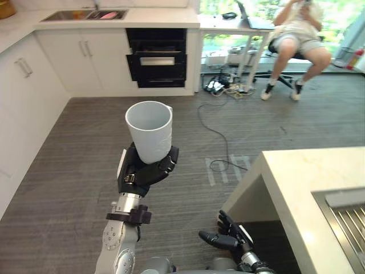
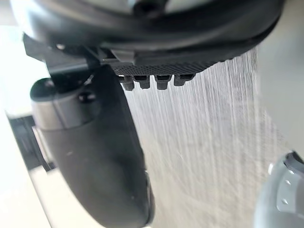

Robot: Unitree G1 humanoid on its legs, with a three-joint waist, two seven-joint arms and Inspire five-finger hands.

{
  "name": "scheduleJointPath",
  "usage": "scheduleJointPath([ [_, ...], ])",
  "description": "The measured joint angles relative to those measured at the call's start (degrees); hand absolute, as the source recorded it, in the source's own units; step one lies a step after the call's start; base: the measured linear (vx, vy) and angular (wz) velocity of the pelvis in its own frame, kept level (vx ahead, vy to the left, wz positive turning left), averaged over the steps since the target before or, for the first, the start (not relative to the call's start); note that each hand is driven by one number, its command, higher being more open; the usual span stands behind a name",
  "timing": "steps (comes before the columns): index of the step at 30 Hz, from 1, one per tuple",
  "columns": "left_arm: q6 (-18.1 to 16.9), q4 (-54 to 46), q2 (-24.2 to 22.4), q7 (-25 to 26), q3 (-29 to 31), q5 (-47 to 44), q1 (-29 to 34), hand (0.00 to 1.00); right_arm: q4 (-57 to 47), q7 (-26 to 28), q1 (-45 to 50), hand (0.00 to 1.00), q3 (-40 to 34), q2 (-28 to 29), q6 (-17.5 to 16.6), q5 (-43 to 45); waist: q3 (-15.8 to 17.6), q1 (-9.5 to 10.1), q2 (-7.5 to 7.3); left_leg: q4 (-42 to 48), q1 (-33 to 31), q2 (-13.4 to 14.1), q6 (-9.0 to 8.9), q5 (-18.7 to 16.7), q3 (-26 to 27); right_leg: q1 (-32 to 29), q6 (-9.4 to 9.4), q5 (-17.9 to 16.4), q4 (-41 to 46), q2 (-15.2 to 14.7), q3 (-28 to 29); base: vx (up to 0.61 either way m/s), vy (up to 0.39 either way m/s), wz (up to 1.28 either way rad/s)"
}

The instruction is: Walk over to the sink, pick up the cup, carry it to the dishwasher, place the cup inside the dishwasher, then close the dishwasher door

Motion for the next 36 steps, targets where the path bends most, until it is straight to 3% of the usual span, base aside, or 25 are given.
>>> scheduleJointPath([
  [1, -0.04, -0.17, -0.53, -0.14, -0.37, -0.01, 0.36, 0.00, -1.22, -0.04, -0.21, 1.00, -0.05, -0.12, 0.38, 0.00, -0.90, 0.57, 0.59, 0.08, 0.00, 1.04, -0.96, 0.13, -0.40, 1.46, -0.72, 0.40, -1.80, 0.64, -1.96, 0.27, -0.198, 0.67],
  [3, -0.03, -0.44, -0.85, -0.65, -1.00, -0.06, 0.72, 0.00, -4.14, -0.35, -0.15, 1.00, -0.68, -0.73, 0.37, 0.01, -1.54, 0.27, 0.73, 0.60, -0.17, 2.43, -0.62, 2.13, 4.76, 3.41, -1.02, 0.66, -2.31, 0.59, -4.27, 0.26, -0.182, 0.65],
  [4, -0.11, -0.56, -1.39, -1.58, -0.86, -0.16, 0.73, 0.00, -5.78, -0.51, -0.48, 1.00, -0.90, -1.35, 0.20, 0.02, -1.26, -0.09, 1.23, 0.96, 0.68, 3.62, -0.02, 2.53, 7.52, -0.12, -1.85, 0.21, 4.76, 0.49, -4.64, 0.18, -0.146, 0.56],
  [5, -0.40, 0.30, -2.20, -2.56, -0.63, -0.28, 0.23, 0.00, -5.82, -0.72, -1.35, 1.00, -1.25, -1.76, -0.30, 0.04, -2.47, -0.20, 1.74, 1.57, -0.20, 5.53, -0.25, 2.13, 9.18, -1.15, -2.90, -0.44, -2.29, 1.67, -3.67, 0.17, -0.133, 0.54],
  [6, -0.54, 1.02, -2.44, -3.04, -0.45, -0.52, -0.31, 0.00, -5.83, -1.03, -1.74, 1.00, -1.41, -1.86, -0.38, 0.06, -2.43, -0.13, 2.22, 1.97, -0.45, 6.52, -0.94, 2.08, 10.45, 0.14, -2.51, 4.80, -7.08, 1.92, -4.88, 0.16, -0.129, 0.67],
  [7, -0.33, 2.13, -2.68, -3.76, -0.62, -0.99, -0.43, 0.00, -5.51, -1.97, -1.97, 1.00, -1.86, -1.83, -0.38, 0.11, -3.00, -0.12, 2.80, 2.18, -0.87, 8.09, -1.80, 2.70, 13.30, 3.35, -3.20, 6.81, -11.58, 2.77, -6.64, 0.21, -0.123, 0.56],
  [9, -0.40, 3.09, -1.41, -5.84, -1.18, -1.46, -0.24, 0.00, -4.66, -3.12, -2.47, 1.00, -3.25, -1.50, -0.78, 0.53, -3.17, -0.01, 1.97, -1.79, -0.35, 8.94, -2.60, 2.33, 19.46, 4.61, -3.42, 6.76, -12.97, 1.63, -7.27, 0.21, -0.150, 0.49],
  [10, -0.35, 3.90, -0.64, -6.58, -1.91, -1.70, -0.36, 0.00, -3.16, -3.86, -3.36, 1.00, -4.24, -1.35, -0.79, 0.69, -2.87, -0.32, 1.67, -7.64, 0.28, 8.88, -2.50, 4.01, 22.25, 5.42, -3.42, 6.75, -13.61, 0.93, -8.01, 0.17, -0.109, 0.41],
  [11, -0.32, 4.06, -0.09, -6.86, -3.27, -1.70, -0.32, 0.00, -1.80, -4.59, -3.68, 1.00, -4.65, -2.09, -0.78, 0.68, -3.18, -0.20, 2.65, -13.26, 0.79, 9.02, -2.27, 11.67, 23.83, 6.26, -3.39, 6.73, -14.08, 1.29, -8.33, 0.14, -0.052, 0.34],
  [14, -0.37, 4.09, 0.35, -7.84, -4.24, -1.69, -0.44, 0.00, -0.08, -5.01, -3.98, 1.00, -5.30, -2.33, -0.87, 0.69, -3.57, -0.19, 3.20, -18.09, 3.16, 8.51, -3.54, 13.19, 23.74, 7.00, -3.27, 6.54, -14.36, 1.26, -7.43, 0.12, 0.008, 0.15],
  [20, -0.22, 9.87, 4.01, -7.36, -4.48, -1.65, -1.34, 0.00, 5.30, -5.62, -4.94, 1.00, -5.41, -0.75, -1.22, 0.54, -3.50, -0.27, 1.86, -25.68, 6.77, 7.38, -3.91, 17.07, 22.22, 7.64, -3.05, 6.68, -14.21, 1.31, -7.31, 0.04, -0.013, 0.15],
  [25, -0.20, 10.31, 4.72, -6.16, -4.43, -1.64, -1.17, 0.00, 7.08, -6.10, -6.23, 1.00, -5.69, -0.63, -1.21, 0.42, -3.62, -0.16, 1.63, -29.79, 8.44, 7.42, -4.34, 19.89, 21.08, 7.99, -2.38, 7.16, -14.59, 2.01, -6.47, -0.03, -0.050, 0.12],
  [26, -0.21, 10.44, 4.47, -3.96, -2.08, -1.06, -0.52, 0.00, 9.27, -5.47, -7.40, 1.00, -7.43, -0.50, -1.16, -0.58, -1.87, -0.30, 2.23, -34.63, 8.18, 4.47, -1.24, 24.74, 20.27, 9.49, -0.09, 11.49, -23.06, 0.85, -4.13, 0.00, 0.000, 0.00],
  [36, -0.21, 10.44, 4.17, -3.69, -1.70, -0.97, -0.13, 0.00, 9.26, -5.32, -7.58, 1.00, -7.42, -0.55, -0.82, -1.08, -1.76, -0.17, 2.44, -34.89, 8.18, 4.37, -1.23, 24.70, 20.09, 9.64, -0.06, 11.47, -23.55, 0.73, -4.38, 0.00, 0.000, 0.01],
])
